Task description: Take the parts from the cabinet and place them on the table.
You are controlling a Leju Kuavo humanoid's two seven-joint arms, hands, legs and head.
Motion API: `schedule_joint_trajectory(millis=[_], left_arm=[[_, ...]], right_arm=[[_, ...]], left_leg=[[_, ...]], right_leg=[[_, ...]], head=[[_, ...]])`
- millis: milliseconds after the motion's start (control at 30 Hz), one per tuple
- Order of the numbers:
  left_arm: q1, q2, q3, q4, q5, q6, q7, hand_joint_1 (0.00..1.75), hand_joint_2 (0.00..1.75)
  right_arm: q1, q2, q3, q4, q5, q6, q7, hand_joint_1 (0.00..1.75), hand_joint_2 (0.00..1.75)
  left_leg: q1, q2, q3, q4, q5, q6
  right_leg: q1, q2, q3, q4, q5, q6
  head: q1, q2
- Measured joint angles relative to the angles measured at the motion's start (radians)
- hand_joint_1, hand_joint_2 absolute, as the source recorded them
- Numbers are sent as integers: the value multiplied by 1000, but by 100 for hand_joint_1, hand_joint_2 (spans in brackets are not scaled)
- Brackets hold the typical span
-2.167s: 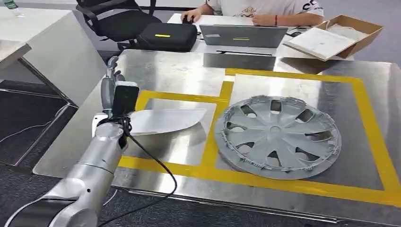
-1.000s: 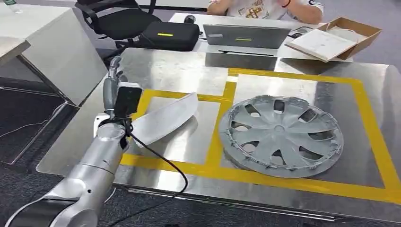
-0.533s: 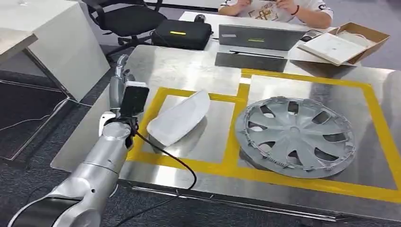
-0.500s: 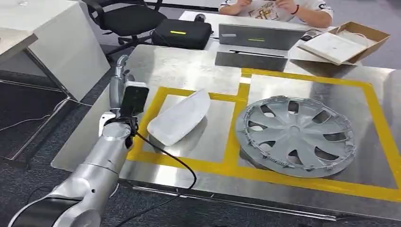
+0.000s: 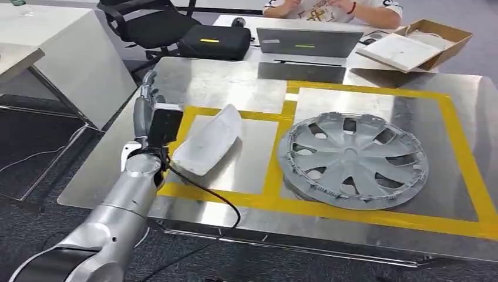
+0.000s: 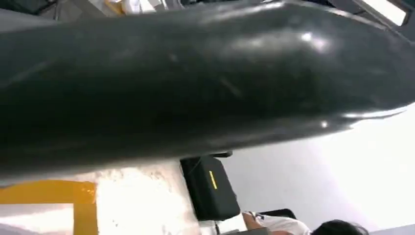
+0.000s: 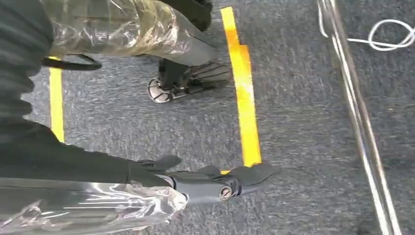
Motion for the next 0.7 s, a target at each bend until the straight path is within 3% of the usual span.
schedule_joint_trajectory(millis=[33,100,133,167,233,300,333,367,433,467,500,533,567,633,667,700], left_arm=[[0,0,0,0,0,0,0,0,0],[-4,-1,0,0,0,0,0,0,0],[-7,-1,0,0,-1,0,0,0,0],[-9,-3,0,0,-1,0,0,0,0],[-9,-3,0,0,-1,1,1,0,0],[-7,-2,0,0,-1,2,1,0,0],[-9,-4,0,0,-1,0,1,0,0],[-10,-5,-1,0,-1,0,1,0,0],[-9,-5,-2,1,-1,0,2,0,0],[-8,-5,-2,3,-1,0,2,0,0],[-5,-5,-2,5,-1,0,3,0,0],[-3,-5,-2,6,-1,0,3,0,0],[-2,-5,-2,7,-1,0,3,0,0],[-4,-5,-2,7,0,1,3,0,0],[-5,-5,-2,7,0,1,3,0,0],[-7,-3,-1,8,0,1,3,0,0]], right_arm=[[0,0,0,0,0,0,0,0,175],[0,0,0,0,0,0,0,0,175],[0,1,0,0,0,0,0,0,175],[-1,1,0,0,0,0,0,0,175],[-2,1,0,0,0,0,0,0,175],[-1,1,0,0,-1,0,0,0,175],[-1,1,0,0,-1,0,0,0,175],[0,1,0,0,-1,0,0,0,175],[-1,1,0,0,-2,0,0,0,175],[0,1,0,0,-2,0,0,0,175],[1,1,0,0,-2,0,0,0,175],[1,1,0,0,-2,0,0,0,175],[0,1,0,0,-3,0,0,0,175],[-1,1,0,0,-3,0,0,0,175],[-3,1,0,0,-3,0,0,0,175],[-5,1,0,0,-4,0,-1,0,175]], left_leg=[[1,0,33,-53,31,2],[1,0,135,-221,101,10],[0,-1,154,-261,93,15],[-5,-1,163,-275,89,17],[-7,-1,152,-275,93,26],[-9,-1,148,-280,103,42],[-3,3,147,-287,113,55],[-4,3,142,-287,117,61],[-6,5,128,-287,127,69],[-9,5,120,-287,132,70],[-11,5,112,-287,138,70],[-13,5,104,-286,143,70],[-14,5,99,-286,148,68],[-15,4,95,-285,154,62],[-18,4,92,-284,157,57],[-22,4,85,-277,159,54]], right_leg=[[0,0,-4,0,3,3],[0,1,-5,0,9,11],[1,1,-6,0,10,14],[6,1,-10,3,12,18],[4,0,-18,2,21,30],[1,0,-19,-5,31,45],[-2,0,-31,6,15,47],[-1,0,-46,39,-22,49],[-1,0,-104,197,-116,54],[-1,0,-131,269,-148,56],[-1,0,-141,308,-160,57],[-1,0,-123,293,-148,56],[0,0,-84,235,-119,53],[2,0,26,62,-54,43],[4,-1,57,3,-63,38],[7,2,71,-15,-62,35]], head=[[0,0],[0,0],[1,0],[1,0],[2,0],[1,0],[2,0],[5,0],[9,0],[11,0],[10,0],[10,0],[10,0],[11,0],[10,0],[8,0]])
